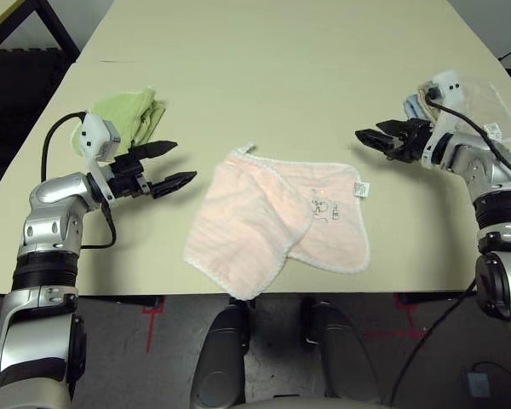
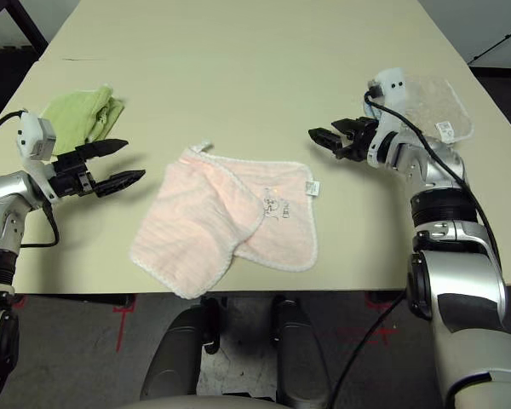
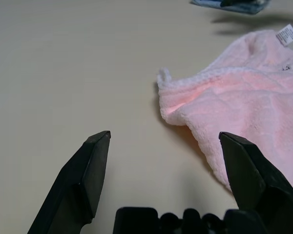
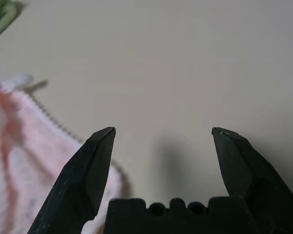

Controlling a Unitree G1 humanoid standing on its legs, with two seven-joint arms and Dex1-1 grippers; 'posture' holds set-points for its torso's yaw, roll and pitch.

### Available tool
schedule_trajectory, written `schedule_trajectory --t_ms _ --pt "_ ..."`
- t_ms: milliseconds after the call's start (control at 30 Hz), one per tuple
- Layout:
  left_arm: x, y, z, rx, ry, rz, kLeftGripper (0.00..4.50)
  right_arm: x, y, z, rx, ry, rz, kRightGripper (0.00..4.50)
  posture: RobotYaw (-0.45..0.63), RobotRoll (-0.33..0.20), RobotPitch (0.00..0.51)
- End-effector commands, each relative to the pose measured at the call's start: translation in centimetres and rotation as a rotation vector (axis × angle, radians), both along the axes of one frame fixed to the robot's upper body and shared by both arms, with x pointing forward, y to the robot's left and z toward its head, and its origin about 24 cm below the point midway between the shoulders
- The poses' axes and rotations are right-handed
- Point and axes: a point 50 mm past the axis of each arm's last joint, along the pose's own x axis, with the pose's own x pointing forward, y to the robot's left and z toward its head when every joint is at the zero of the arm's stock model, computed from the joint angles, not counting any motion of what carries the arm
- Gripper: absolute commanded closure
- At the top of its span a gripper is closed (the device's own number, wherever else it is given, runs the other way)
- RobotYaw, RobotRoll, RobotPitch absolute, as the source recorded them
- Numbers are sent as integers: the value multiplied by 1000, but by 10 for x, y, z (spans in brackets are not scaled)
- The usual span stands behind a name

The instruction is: Fold the towel and set it aside.

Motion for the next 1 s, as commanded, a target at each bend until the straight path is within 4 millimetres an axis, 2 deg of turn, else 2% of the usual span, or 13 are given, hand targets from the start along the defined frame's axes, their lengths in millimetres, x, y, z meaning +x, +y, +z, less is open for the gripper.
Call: schedule_trajectory --t_ms 33,267,400,567,767,1000 --pt "-5 0 1 38 -16 -20 0 -13 13 14 -25 115 40 77 -59 0 237" --pt "-3 -12 5 24 -39 -53 0 -23 38 27 -100 266 77 77 -65 0 243" --pt "2 -19 10 1 -62 -53 0 -23 49 23 -151 327 78 77 -54 0 246" --pt "5 -35 18 -52 -96 -67 0 -16 52 16 -200 375 44 77 -56 0 256" --pt "3 -31 19 -47 -83 -52 0 -13 54 7 -239 389 46 77 -55 0 262" --pt "0 -17 9 -33 -56 -27 0 -10 48 -5 -297 378 16 77 -58 0 266"
